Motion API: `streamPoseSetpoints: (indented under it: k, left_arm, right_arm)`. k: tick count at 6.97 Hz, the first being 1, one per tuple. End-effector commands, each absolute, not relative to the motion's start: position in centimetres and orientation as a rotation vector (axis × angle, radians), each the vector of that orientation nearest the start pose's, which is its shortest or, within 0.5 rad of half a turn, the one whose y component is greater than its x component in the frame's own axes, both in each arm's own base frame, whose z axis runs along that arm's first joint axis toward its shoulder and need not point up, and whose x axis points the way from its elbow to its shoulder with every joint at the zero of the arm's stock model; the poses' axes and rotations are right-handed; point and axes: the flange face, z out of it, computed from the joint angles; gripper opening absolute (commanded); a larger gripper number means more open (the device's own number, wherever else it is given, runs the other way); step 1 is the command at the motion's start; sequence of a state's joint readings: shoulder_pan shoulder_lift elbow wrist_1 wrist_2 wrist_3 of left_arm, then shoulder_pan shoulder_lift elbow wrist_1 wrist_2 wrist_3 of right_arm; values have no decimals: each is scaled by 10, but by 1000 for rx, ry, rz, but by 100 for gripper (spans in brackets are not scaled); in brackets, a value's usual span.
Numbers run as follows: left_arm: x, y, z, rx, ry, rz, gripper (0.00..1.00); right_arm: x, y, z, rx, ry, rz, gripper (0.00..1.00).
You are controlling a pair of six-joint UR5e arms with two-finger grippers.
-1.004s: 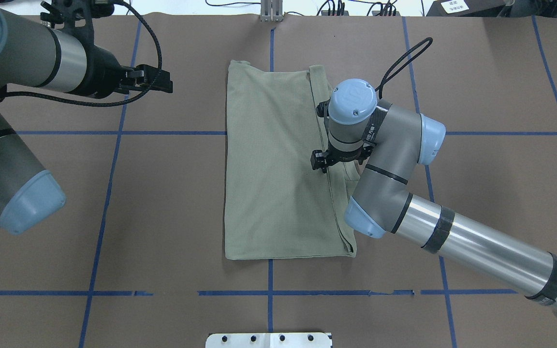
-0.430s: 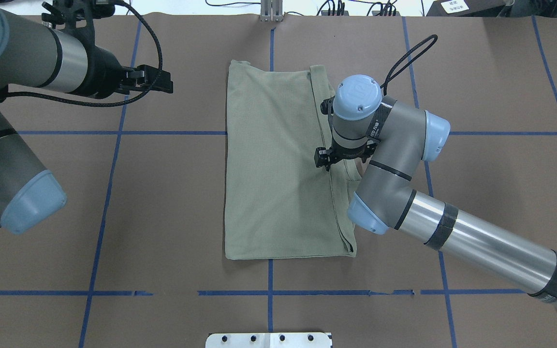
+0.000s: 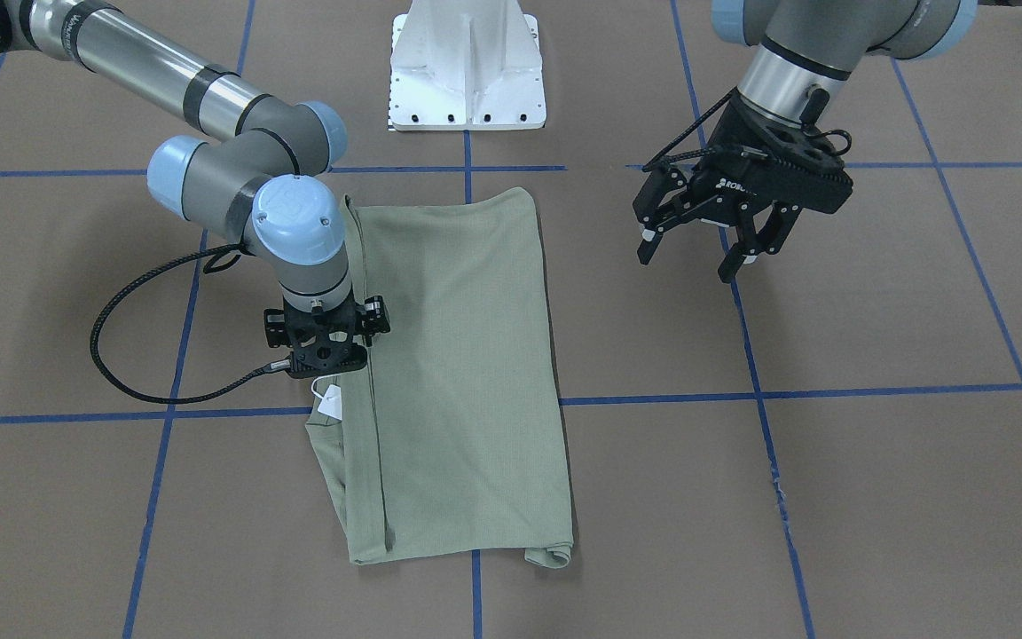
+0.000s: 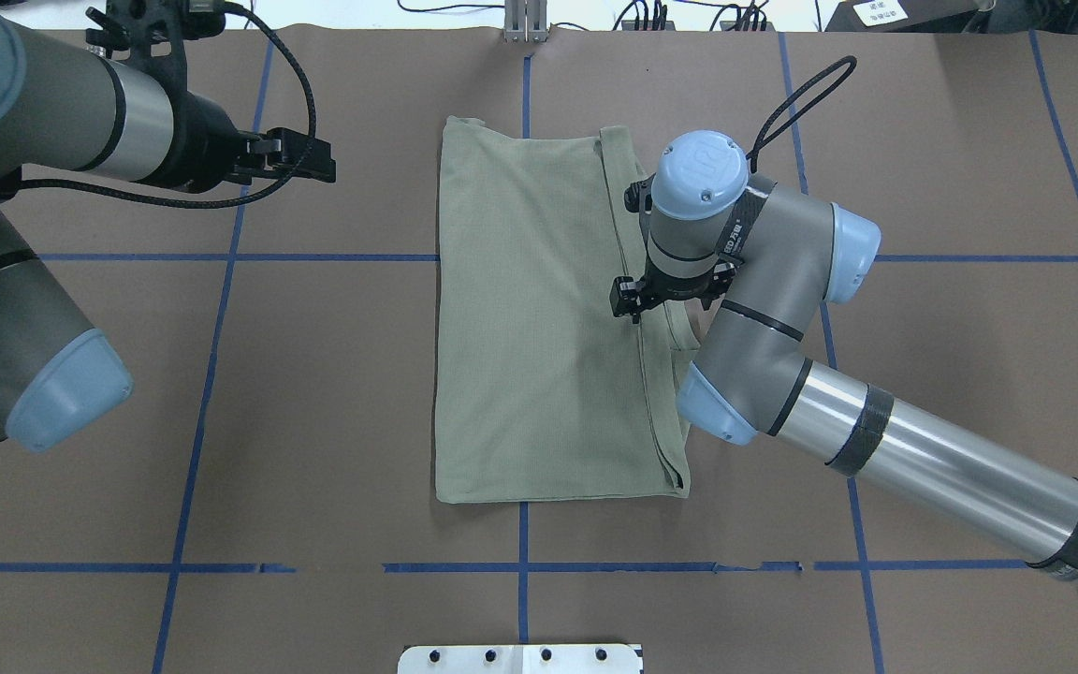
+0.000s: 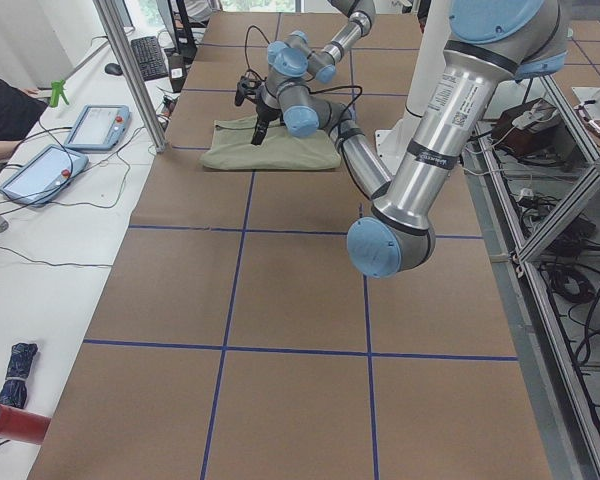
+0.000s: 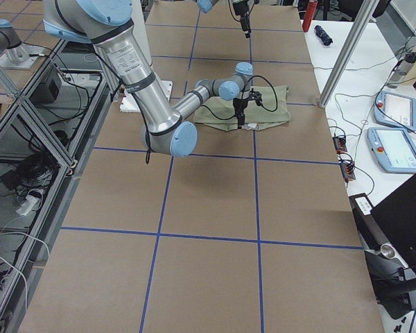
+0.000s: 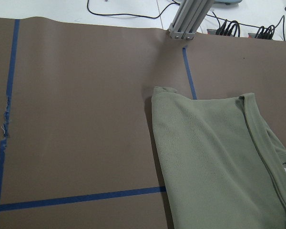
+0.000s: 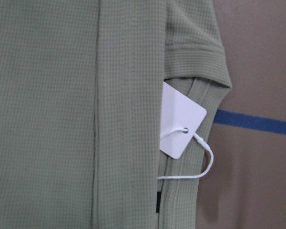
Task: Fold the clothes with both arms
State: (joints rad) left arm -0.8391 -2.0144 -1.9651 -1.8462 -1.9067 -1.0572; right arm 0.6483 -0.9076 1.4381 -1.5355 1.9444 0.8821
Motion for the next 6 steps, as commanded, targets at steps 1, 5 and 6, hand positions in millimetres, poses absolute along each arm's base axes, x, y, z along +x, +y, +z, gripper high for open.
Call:
streamPoseSetpoints:
  k: [1,5,6]
  left_arm:
    - [313,-493,208,448,1047,-99,100]
    - [313,-493,207,451,1049,-97,100]
    - [314,-493,209,448,1045,-98,100]
  right_arm:
    - [-524,-521,330,57,-657,-141,100]
    - [-513,-526,338,56,-651,-131,100]
    - [-503,-525,345,59,-650,-140,100]
